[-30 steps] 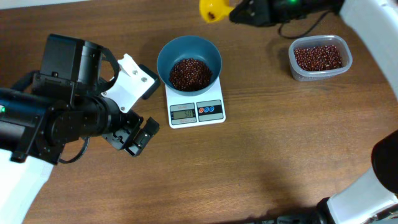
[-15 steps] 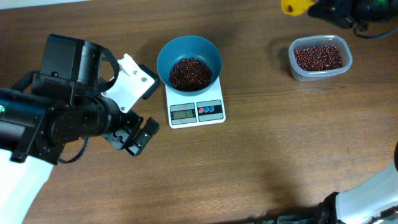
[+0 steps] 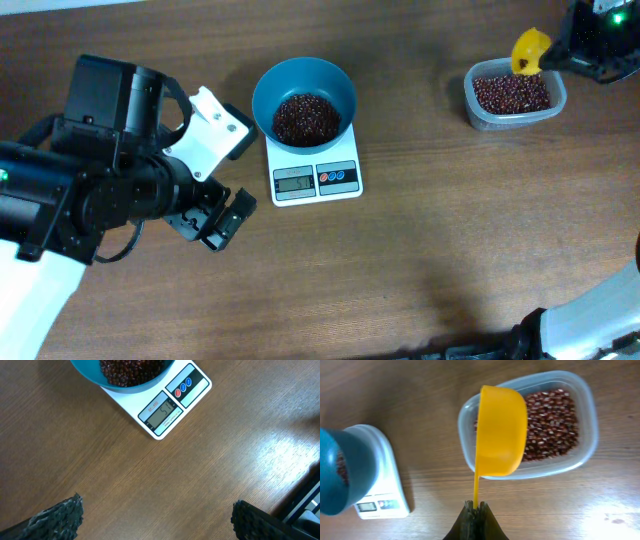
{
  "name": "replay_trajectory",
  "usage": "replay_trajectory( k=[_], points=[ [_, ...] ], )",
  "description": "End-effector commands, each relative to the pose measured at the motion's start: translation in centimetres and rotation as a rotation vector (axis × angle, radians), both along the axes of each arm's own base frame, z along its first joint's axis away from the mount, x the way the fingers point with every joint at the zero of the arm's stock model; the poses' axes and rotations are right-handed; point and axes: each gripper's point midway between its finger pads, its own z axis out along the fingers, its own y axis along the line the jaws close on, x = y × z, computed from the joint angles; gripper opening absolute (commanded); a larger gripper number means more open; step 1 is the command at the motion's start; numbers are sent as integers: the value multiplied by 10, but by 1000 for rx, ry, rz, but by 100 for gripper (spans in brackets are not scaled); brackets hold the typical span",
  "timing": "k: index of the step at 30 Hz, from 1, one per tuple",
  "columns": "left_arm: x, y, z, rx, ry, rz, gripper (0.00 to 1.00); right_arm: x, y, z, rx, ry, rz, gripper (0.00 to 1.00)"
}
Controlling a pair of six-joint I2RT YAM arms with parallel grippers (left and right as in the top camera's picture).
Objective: Scoop item into bowl and weigh 50g on scale
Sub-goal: 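Dip the scoop into the tub and scoop a few beans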
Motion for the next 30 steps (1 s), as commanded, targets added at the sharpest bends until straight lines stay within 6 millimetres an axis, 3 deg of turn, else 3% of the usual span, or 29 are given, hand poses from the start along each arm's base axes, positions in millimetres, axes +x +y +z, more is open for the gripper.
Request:
replay_trajectory(
  k=[1,4,7,13,18,22,24,27,28,30],
  points=[
    [1,-1,7,-21,-11,10,99,-4,-22,8,-136,5,-31,4],
    [1,-1,6,-20,-11,10,99,-6,-28,7,-192,32,-61,4],
    [1,-1,7,-20,-11,10,99,-1,-9,6,-211,37,-31,4],
    [1,-1,6,-20,-11,10,99,-1,-1,9,-519,102,28,4],
    [1,-1,7,-20,-11,10,99,-2,-16,20,-703,119,3,4],
    [1,-1,6,-20,-10,10,99,1,-19,23,-729,106,-11,4],
    [1,-1,6,-20,-10,10,99,25,11,26,-582,-10,36,4],
    [1,-1,6,-20,-10,10,99,66,93,58,-229,-295,283,4],
    [1,-1,6,-20,-11,10,99,74,119,71,-125,-385,370,4],
    [1,-1,7,-21,-11,10,99,77,150,84,-24,-464,457,4]
  ],
)
